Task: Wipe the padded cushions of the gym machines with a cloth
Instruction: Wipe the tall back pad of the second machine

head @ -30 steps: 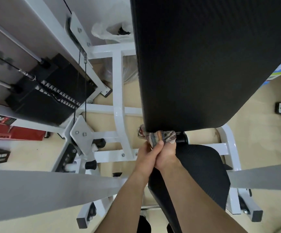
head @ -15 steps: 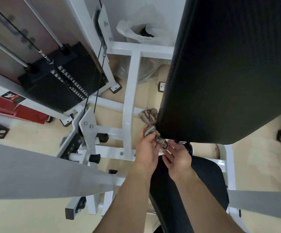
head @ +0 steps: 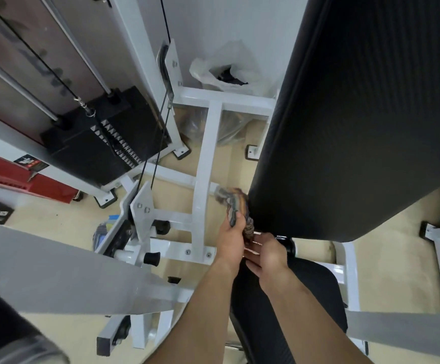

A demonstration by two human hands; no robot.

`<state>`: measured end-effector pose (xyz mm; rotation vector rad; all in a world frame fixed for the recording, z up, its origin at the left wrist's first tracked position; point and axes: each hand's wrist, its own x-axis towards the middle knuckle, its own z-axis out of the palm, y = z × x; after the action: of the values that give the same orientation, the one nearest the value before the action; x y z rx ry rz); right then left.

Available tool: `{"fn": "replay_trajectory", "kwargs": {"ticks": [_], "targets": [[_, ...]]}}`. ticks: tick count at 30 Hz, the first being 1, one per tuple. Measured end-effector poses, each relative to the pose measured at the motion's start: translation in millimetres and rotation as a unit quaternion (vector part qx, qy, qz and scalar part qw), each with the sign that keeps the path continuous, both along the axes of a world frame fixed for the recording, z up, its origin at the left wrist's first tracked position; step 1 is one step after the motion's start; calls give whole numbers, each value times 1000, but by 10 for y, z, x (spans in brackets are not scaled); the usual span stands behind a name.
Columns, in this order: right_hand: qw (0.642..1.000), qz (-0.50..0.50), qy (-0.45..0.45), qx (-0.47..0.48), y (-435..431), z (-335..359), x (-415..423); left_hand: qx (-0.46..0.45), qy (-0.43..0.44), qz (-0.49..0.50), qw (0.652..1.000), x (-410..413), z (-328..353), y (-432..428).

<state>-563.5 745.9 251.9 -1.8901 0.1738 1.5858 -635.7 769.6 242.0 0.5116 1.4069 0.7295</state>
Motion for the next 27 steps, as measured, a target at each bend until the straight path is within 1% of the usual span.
{"fn": "replay_trajectory", "kwargs": {"ticks": [3,6,9,11,14,17,20,24,26,27], "targets": [[1000,-4,-20,-3,16,126,137,-5,0,15,1000,59,46,71],[1000,-8,10,19,93,274,183,49,0,2,999,92,371,174],[1000,-1,5,16,145,314,145,90,3,-23,996,77,423,203],[1000,9,-7,10,142,334,112,77,11,-32,996,39,353,169],[1000,29,-4,1,121,385,104,18,7,-23,1000,27,288,156],[996,90,-21,7,102,511,124,-16,-8,-9,1000,62,440,217],[987,147,-48,32,176,708,186,27,-34,-7,999,100,759,358],[986,140,-48,73,356,916,228,137,-30,-39,989,109,1153,565],[986,139,-49,79,405,997,219,141,-18,-49,989,96,1111,521],[985,146,-53,77,405,1036,208,126,-10,-46,991,79,1036,465]]}}
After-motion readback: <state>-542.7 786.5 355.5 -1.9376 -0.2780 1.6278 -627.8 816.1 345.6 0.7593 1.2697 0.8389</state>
